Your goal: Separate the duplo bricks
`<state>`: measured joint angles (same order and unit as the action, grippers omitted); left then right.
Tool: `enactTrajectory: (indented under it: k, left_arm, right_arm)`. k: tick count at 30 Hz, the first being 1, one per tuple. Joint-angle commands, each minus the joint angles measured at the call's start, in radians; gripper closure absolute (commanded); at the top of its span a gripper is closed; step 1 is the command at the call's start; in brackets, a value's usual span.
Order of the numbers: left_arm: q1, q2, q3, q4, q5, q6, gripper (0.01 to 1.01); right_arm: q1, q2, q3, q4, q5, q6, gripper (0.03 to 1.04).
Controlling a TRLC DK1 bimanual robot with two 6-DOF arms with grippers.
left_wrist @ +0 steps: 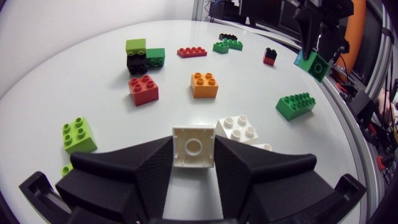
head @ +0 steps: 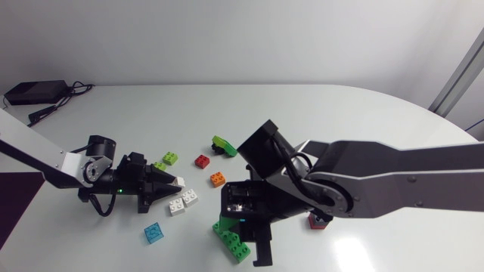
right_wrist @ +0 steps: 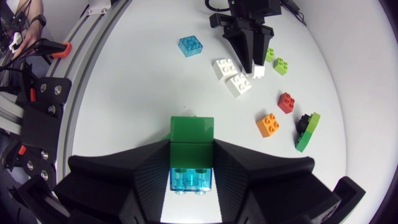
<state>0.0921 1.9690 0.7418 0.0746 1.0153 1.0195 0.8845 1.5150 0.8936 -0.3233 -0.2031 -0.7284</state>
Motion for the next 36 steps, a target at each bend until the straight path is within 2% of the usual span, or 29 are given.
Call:
enactTrajectory:
  k: [1, 6, 12, 16, 19, 22, 29, 36]
  left_arm:
    - [0.018, -0.012, -0.028, -0.024, -0.006, 0.011, 0.769]
    - [0.031, -0.019, -0.028, -0.050, -0.006, 0.039, 0.764]
    - [0.043, -0.021, -0.035, -0.075, -0.006, 0.079, 0.661]
    - [0.051, -0.027, -0.038, -0.087, -0.006, 0.090, 0.657]
    - [0.058, -0.032, -0.041, -0.091, -0.006, 0.094, 0.600]
    - [0.061, -0.032, -0.044, -0.093, -0.006, 0.099, 0.597]
    - [0.074, -0.032, -0.045, -0.102, -0.006, 0.111, 0.407]
    - [0.084, -0.042, -0.045, -0.111, -0.007, 0.119, 0.326]
  right_arm:
    - [0.010, -0.018, -0.019, -0.007, -0.002, 0.021, 0.78]
    - [0.016, -0.018, -0.016, -0.007, -0.001, 0.027, 0.78]
    - [0.025, -0.018, -0.016, -0.007, 0.002, 0.035, 0.78]
    - [0.027, -0.019, -0.018, -0.007, 0.002, 0.038, 0.78]
    - [0.030, -0.019, -0.016, -0.007, 0.004, 0.040, 0.78]
    - [0.033, -0.019, -0.015, -0.007, 0.004, 0.044, 0.78]
    - [0.033, -0.018, -0.015, -0.007, 0.005, 0.044, 0.78]
    - [0.033, -0.016, -0.013, -0.005, 0.005, 0.044, 0.78]
